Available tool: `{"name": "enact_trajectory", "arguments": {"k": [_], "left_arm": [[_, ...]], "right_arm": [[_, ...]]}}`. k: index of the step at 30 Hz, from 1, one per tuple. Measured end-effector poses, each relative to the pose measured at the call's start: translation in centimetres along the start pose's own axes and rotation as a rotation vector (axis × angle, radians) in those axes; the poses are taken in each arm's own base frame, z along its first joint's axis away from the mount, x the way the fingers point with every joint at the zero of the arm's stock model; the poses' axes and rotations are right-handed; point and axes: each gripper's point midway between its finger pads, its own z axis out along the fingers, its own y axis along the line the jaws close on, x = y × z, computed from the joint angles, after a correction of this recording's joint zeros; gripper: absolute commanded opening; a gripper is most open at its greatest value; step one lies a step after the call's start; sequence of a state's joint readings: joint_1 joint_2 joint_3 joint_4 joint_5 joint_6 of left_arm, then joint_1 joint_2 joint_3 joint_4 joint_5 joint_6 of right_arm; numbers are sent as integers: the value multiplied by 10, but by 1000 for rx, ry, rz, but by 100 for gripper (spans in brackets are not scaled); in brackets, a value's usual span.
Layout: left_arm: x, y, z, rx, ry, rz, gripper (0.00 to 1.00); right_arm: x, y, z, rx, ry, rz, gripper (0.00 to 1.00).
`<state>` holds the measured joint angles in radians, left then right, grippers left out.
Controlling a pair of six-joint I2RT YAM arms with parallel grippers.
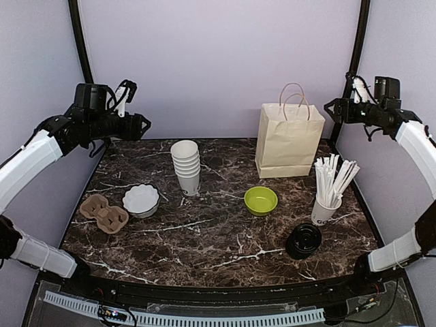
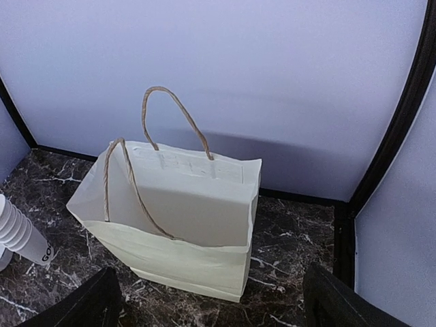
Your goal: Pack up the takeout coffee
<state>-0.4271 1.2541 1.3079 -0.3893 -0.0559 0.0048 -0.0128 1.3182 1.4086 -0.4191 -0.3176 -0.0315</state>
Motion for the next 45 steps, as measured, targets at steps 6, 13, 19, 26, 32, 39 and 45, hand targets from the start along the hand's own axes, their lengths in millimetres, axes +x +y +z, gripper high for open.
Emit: {"name": "enact_trajectory", "arguments": {"k": [6,13,19,26,32,39,45], "left_arm": [[-30,-49,8,168,7,-4,66],[-45,-109,39,279,86,32,59],[-13,-152,85,326,230,83,57],[32,-174,122,297,406,133,56],[49,-161,123,185,495,135,55],[57,-148,111,116,560,94,57],[64,-142,107,79,594,92,47]], "right_arm": [[18,6,4,-64,35,-18,92],[32,15,2,-129,62,-41,90],[34,28,-8,-189,51,-52,88],[40,47,-17,-295,44,-51,88],[43,53,-21,-323,40,-60,87],[45,54,-22,-333,40,-68,86],[45,56,-22,-342,38,-69,86]]}}
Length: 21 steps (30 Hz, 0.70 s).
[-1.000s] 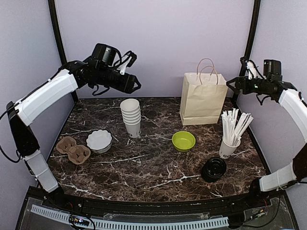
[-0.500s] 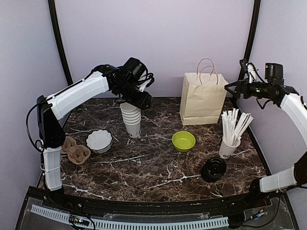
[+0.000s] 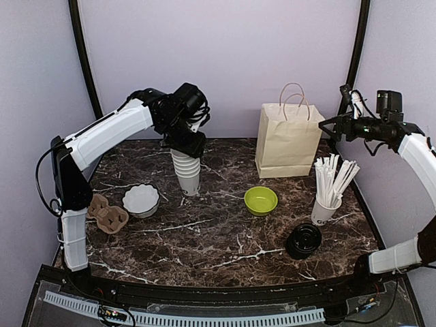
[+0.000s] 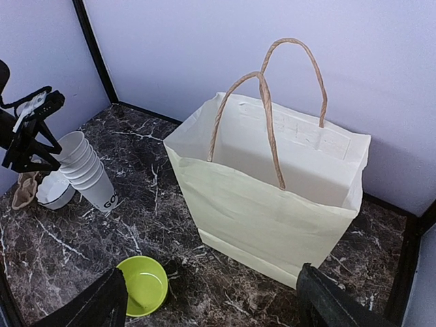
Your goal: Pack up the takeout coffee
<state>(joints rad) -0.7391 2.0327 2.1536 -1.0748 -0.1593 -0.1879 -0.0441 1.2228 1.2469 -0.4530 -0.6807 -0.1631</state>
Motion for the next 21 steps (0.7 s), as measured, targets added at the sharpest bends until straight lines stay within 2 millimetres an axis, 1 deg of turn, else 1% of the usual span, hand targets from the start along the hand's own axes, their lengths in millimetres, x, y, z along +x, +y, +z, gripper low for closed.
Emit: {"name": "enact_trajectory", "arguments": {"k": [8,11,16,17,21], "left_arm": [[-1,7,0,-41,-7,6,40],[-1,8,2,-45,-3,10,34],[2,7,11,-51,16,20,27],[3,7,13,-53,20,23,23],[5,7,16,-58,30,27,14]], "right_arm": [[4,1,0,-1,5,3,86],[5,1,0,-1,6,4,86],[4,2,-1,-1,4,2,86],[5,2,-1,-1,4,2,86],[6,1,0,-2,6,4,86]]}}
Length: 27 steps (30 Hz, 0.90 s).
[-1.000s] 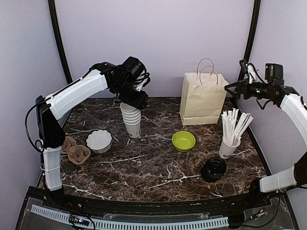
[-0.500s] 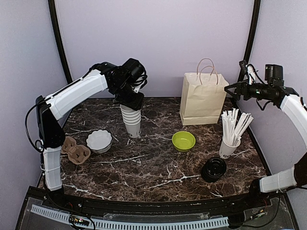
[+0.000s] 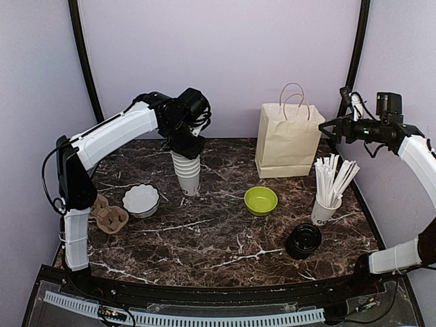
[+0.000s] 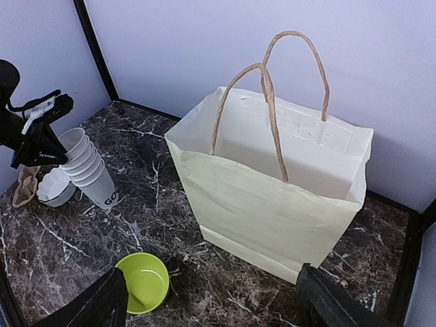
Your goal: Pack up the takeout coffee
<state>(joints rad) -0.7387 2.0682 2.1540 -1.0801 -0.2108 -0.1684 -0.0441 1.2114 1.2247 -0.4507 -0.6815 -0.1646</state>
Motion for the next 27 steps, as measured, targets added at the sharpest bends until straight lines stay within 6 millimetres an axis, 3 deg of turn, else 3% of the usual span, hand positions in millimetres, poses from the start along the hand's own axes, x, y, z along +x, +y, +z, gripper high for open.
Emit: {"name": "enact_trajectory", "arguments": {"k": [6,12,21,27], "left_arm": [[1,1,-2,-6,5,2,1],[-4,6,-4,-30,-6,16,0],[-38,45,-14,-101,-100,8,0],[-44,63,-14,-135,-114,14,0]], "right_arm": [[2,0,1,-1,2,2,86],[5,0,2,-2,8,6,86],[6,0,2,-4,10,7,86],[6,0,2,-5,10,7,86]]}}
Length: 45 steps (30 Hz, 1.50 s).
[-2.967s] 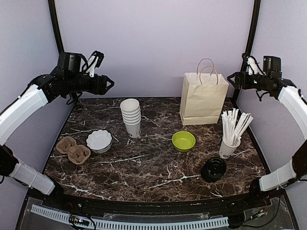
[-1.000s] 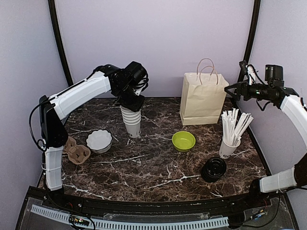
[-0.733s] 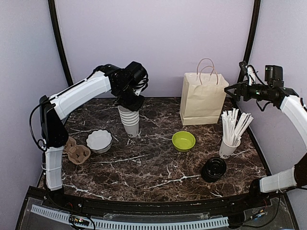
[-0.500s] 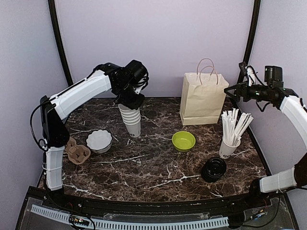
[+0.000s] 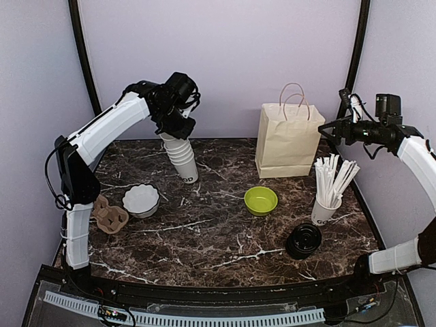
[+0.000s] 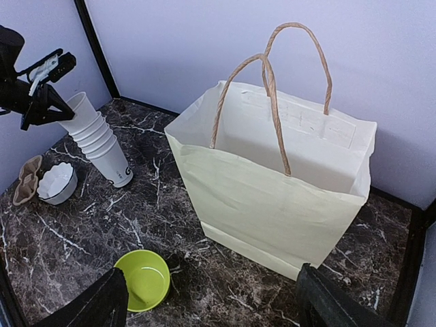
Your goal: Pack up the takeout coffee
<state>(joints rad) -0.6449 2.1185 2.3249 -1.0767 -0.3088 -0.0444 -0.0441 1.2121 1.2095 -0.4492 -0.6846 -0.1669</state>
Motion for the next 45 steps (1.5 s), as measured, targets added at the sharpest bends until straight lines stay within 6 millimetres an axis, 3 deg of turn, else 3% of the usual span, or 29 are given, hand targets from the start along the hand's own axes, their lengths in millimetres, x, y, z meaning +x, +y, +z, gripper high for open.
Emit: {"name": "enact_trajectory", "arguments": {"k": [14,17,20,24,27,29,31,35,37,39,41,45], "left_arm": [[-16,-17,-18,70,-56,18,0],[-15,-22,-30,75,-64,25,0],[-21,-31,-65,102,-121,32,0],[-27,-51,-142,182,-258,67,0],[-12,-81,-199,266,-337,154,0],[4,-102,-215,304,-341,221,0],[29,-130,-213,339,-299,307,0],[96,-175,-158,352,-94,461,0],[131,-187,-129,355,10,513,0],[155,-194,-112,364,77,536,0],[168,-201,-105,377,110,535,0],[167,-215,-99,391,101,507,0]], "right_arm": [[2,-1,2,-1,7,5,85],[3,-1,2,-2,13,-2,84],[3,-2,2,2,28,-14,83],[-3,-4,-2,20,52,-49,83],[-9,0,-10,18,65,-85,83],[-11,9,-15,-1,78,-122,82],[-9,23,-23,-41,94,-167,82],[11,83,-40,-229,144,-316,78],[26,124,-48,-357,172,-398,76],[45,155,-55,-466,208,-458,76],[66,168,-57,-526,261,-490,73],[120,181,-51,-609,417,-572,66]]}}
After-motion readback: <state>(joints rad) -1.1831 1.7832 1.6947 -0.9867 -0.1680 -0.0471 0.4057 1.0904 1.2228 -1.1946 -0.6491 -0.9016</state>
